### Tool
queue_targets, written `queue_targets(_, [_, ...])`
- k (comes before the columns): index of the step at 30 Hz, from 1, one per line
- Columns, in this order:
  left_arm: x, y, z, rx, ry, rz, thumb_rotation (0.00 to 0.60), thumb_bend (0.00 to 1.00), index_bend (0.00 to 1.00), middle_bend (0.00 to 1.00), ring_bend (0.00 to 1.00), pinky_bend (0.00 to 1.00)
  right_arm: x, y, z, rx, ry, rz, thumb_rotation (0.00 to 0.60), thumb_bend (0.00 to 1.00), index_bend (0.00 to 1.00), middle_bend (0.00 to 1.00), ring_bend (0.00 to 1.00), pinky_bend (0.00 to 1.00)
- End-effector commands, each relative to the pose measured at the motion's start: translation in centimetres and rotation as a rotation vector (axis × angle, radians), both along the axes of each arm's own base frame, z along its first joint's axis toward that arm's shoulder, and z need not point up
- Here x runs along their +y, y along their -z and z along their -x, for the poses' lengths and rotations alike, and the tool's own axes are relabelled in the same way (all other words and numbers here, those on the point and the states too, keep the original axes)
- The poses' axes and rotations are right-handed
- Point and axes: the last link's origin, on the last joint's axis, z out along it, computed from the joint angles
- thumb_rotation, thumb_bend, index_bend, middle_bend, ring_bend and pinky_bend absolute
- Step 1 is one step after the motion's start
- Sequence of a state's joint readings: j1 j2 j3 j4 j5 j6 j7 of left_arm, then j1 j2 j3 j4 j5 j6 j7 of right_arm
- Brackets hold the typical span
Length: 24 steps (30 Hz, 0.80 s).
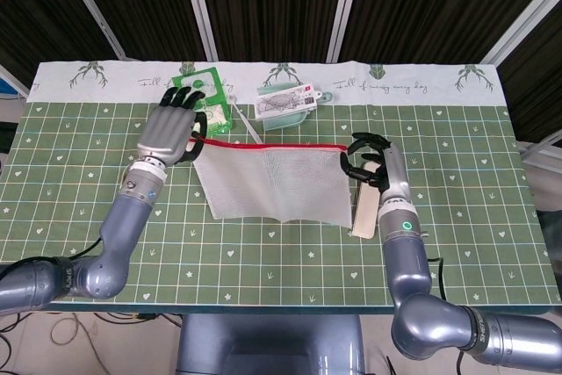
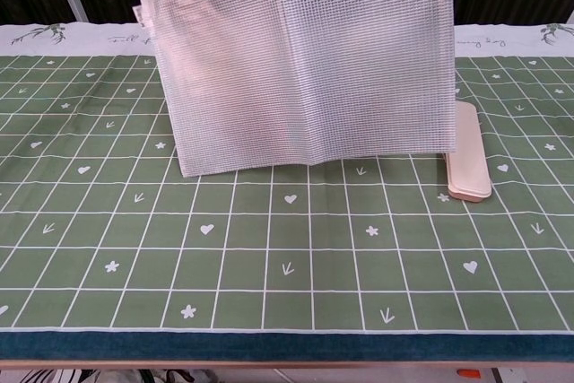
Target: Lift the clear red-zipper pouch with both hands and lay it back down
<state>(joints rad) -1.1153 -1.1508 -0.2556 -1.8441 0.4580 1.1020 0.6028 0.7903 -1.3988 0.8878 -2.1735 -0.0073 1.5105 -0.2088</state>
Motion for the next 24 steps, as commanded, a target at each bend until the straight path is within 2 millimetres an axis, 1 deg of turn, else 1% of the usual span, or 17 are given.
queue_targets(1, [-0.2, -0.8, 1.0, 0.0, -0.009, -0.002, 0.6, 0.44, 0.65, 0.13, 0.0, 0.0, -0.3, -0.1, 0.3, 0.016, 0.0, 0.005, 0.6, 0.53, 0.66, 0.26, 0.03, 0.23])
queue_targets(9, [-0.3, -2.5, 2.9, 0.0, -0.035, -0.022, 0.6, 0.44, 0.65, 0.13, 0.0, 0.0, -1.2, -0.2, 0.9, 0.034, 0.016, 0.014, 0.6, 0.53, 0.66, 0.26, 0.03, 0.23])
queue_targets(15, [-0.4, -2.9, 3.9, -0.001, -0.053, -0.025, 0.6, 0.44, 0.65, 0.13, 0.0, 0.0, -1.6, -0.2, 1.2, 0.048, 0.026, 0.017, 0.6, 0.53, 0.66, 0.26, 0.03, 0.23])
queue_targets(24, [-0.5, -3.4, 5.1, -0.003, -0.079, -0.033, 0.6, 0.44, 0.65, 0.13, 0.0, 0.0, -1.7, -0.5, 2.1, 0.059, 0.043, 0.026, 0.6, 0.53, 0.66, 0.26, 0.03, 0.23])
